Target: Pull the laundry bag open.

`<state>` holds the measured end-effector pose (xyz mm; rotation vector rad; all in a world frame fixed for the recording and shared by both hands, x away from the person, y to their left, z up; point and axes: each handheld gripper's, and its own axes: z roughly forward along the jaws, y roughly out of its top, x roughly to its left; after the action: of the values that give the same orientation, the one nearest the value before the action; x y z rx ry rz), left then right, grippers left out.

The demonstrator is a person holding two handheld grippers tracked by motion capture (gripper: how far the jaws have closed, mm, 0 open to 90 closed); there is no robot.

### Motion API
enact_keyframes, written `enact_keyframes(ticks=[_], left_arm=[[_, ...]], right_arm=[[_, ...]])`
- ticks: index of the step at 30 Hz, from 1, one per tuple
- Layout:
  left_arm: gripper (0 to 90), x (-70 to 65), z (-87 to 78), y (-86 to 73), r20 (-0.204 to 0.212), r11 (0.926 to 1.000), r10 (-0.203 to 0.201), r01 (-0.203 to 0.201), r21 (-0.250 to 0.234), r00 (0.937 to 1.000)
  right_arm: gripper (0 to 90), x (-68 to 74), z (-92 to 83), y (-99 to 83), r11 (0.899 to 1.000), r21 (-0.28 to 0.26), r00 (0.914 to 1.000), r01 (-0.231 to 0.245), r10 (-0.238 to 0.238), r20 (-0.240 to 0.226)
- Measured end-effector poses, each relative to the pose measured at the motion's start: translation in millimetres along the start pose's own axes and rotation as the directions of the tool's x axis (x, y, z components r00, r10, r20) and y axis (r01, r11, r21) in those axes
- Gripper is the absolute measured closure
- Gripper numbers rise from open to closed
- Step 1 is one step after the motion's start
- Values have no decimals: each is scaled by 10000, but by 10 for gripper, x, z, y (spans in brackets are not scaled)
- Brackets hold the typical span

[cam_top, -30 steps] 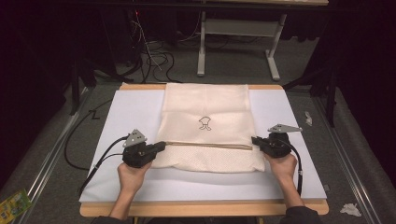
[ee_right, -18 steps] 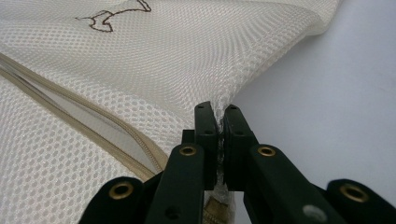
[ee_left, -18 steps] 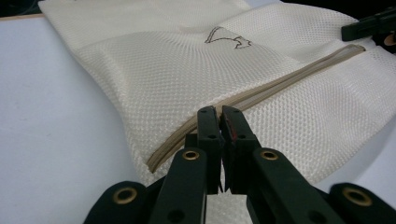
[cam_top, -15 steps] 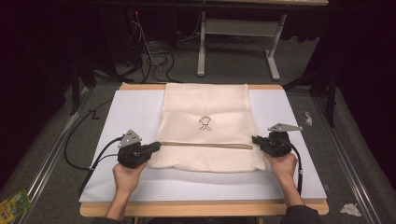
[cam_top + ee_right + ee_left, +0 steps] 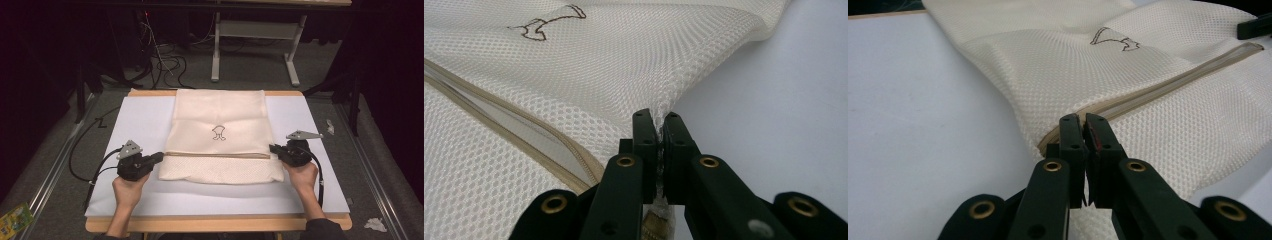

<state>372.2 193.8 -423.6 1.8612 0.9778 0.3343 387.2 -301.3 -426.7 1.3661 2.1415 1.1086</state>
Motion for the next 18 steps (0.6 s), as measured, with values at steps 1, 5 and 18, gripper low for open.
enact_keyframes(ticks=[1, 5, 18], left_arm=[[873, 15, -5, -9, -13, 10000, -46, 46, 1, 10000], [873, 55, -15, -57, -68, 10000, -82, 82, -15, 9999], [874, 88, -28, -90, -218, 9995, -50, 56, 304, 9997]], right_arm=[[886, -2, 2, 1, 10000, 5, 10000, 40, -40, 8], [887, 11, 7, 3, 9999, 36, 9999, 149, -149, -10], [888, -4, -22, 38, 9988, 296, 9989, 389, -397, 260]])
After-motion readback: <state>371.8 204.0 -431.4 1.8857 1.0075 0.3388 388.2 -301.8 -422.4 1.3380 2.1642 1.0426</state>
